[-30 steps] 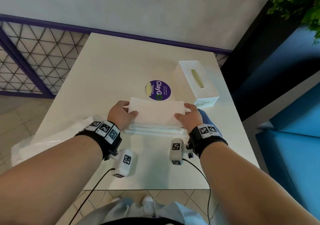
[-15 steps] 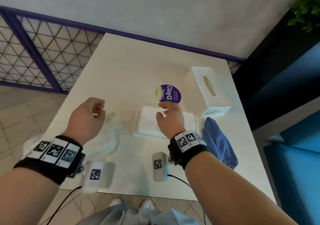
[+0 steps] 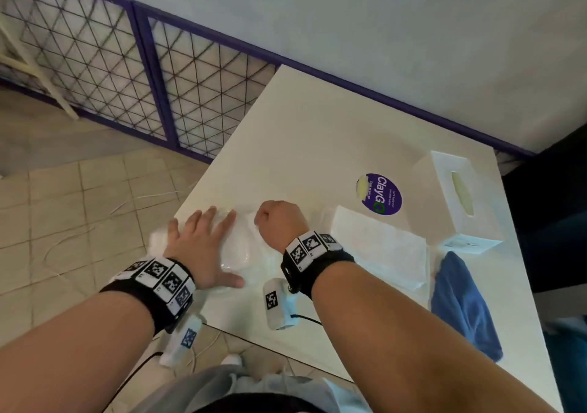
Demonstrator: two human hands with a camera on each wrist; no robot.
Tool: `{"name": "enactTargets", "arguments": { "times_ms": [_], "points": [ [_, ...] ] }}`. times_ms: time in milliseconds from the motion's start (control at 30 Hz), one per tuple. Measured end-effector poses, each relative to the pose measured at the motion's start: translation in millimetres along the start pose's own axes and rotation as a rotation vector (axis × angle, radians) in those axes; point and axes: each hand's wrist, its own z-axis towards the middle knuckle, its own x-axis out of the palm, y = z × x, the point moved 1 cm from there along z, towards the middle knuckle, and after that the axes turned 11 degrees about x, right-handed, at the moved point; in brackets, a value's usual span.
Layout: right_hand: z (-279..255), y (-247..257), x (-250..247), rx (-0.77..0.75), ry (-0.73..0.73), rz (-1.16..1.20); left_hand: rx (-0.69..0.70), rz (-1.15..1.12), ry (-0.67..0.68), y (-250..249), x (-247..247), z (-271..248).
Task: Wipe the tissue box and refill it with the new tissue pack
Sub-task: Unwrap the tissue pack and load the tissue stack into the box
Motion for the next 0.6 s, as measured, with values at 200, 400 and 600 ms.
{"name": "enactTargets", "arguments": {
  "times_ms": [200, 400, 600],
  "points": [
    [8.8, -2.5, 9.3, 0.311, 0.185, -0.063, -0.003, -0.064, -0.029, 7.0, 8.1, 0.8],
    [10.9, 4.3, 15.1, 0.371, 0.247, 0.041, -0.002, -0.099, -0.08, 5.9, 13.5, 1.6],
    [12.8, 6.2, 17.6, 0.342, 0.27, 0.12, 0.021, -0.069, -0.118, 4.4, 12.3, 1.3]
  ]
}}
